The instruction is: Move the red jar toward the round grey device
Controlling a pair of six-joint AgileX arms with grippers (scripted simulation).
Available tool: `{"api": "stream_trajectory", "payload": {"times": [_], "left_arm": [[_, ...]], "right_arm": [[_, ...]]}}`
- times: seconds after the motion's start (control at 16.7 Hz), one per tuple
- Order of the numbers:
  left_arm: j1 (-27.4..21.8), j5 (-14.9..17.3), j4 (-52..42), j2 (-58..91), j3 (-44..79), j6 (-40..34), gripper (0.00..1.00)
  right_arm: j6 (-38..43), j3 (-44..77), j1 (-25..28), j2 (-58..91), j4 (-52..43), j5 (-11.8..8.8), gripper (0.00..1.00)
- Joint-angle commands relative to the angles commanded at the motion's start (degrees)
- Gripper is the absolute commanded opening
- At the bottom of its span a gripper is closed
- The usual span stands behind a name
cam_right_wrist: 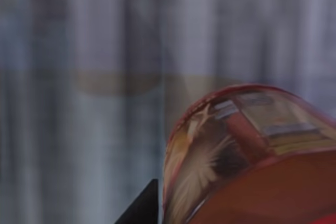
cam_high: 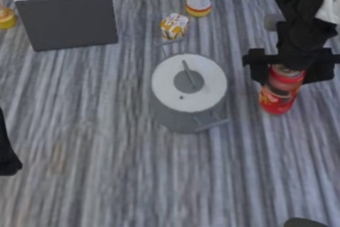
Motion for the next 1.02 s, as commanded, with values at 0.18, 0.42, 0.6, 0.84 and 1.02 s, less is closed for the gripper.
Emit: {"api": "stream_trajectory", "payload": {"times": [0.18, 0.42, 0.6, 0.84, 1.02], "left_arm": [[0.0, 0.0, 0.0, 0.0, 0.0, 0.0, 1.0], [0.0, 0.0, 0.0, 0.0, 0.0, 0.0, 1.0], [0.0, 0.0, 0.0, 0.0, 0.0, 0.0, 1.0], [0.0, 0.0, 0.0, 0.0, 0.0, 0.0, 1.0], [0.0, 0.0, 0.0, 0.0, 0.0, 0.0, 1.0]], "right_arm": [[0.0, 0.0, 0.0, 0.0, 0.0, 0.0, 0.0], [0.0, 0.0, 0.0, 0.0, 0.0, 0.0, 0.3], [0.0, 0.0, 0.0, 0.0, 0.0, 0.0, 0.53], [0.0, 0.0, 0.0, 0.0, 0.0, 0.0, 0.83], [0.0, 0.0, 0.0, 0.0, 0.0, 0.0, 1.0]]}}
